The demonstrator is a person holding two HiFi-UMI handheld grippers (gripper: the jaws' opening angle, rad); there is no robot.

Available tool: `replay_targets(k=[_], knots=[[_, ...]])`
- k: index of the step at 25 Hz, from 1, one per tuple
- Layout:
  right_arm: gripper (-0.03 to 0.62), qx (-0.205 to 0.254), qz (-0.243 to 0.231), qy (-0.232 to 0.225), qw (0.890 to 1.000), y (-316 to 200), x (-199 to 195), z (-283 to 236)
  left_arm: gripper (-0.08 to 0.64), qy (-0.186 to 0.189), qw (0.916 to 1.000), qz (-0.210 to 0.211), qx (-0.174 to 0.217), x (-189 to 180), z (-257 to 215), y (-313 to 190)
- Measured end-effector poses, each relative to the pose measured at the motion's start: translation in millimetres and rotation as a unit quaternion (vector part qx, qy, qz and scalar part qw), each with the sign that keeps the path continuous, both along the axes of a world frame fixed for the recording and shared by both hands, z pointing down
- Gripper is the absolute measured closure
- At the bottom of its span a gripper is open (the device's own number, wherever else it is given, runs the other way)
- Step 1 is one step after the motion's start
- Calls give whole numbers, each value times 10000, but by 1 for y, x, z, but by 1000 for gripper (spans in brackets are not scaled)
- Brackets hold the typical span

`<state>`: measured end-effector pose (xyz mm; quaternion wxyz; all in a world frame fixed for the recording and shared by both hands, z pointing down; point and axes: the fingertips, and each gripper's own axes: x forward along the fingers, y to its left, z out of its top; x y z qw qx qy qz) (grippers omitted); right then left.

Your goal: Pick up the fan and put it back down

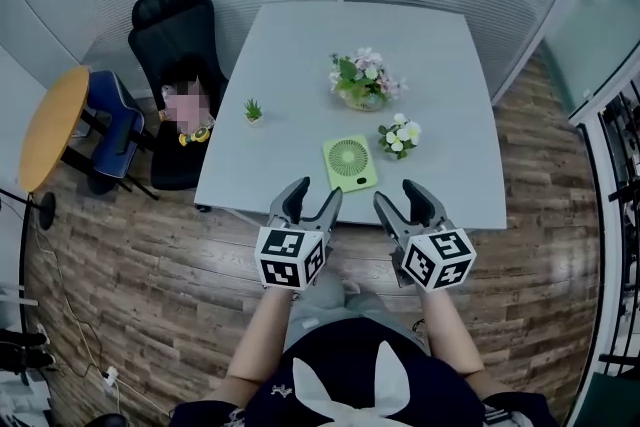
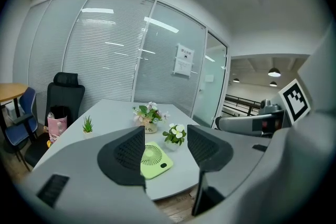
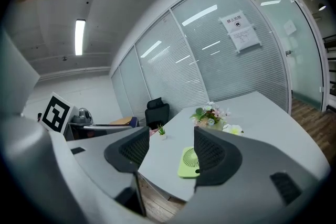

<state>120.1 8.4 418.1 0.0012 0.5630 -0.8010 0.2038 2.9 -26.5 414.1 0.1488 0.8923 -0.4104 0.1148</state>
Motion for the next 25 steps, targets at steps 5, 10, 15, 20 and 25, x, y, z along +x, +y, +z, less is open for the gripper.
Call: replay_targets(k=[5,10,15,20,25], knots=[[334,-122,-44,11,9999,-10,-2,10,318,-18,9999,-23,-158,0,11,-8],[334,-298,-46,-5,9995,-27,0,24,318,71,9990,15,-439,6,28,-26],[334,-607,-73,-32,9981,-51,1,48,318,29,9976,41,-689,10,48,-49],[333,-885,-189,-4,9959,-81,-2,69,318,-142,9960,103,-877,17,69,-74],[333,-1166,-277,-11,9928,-102,-4,92,318,-188,9928,109,-1178,20,93,-92]])
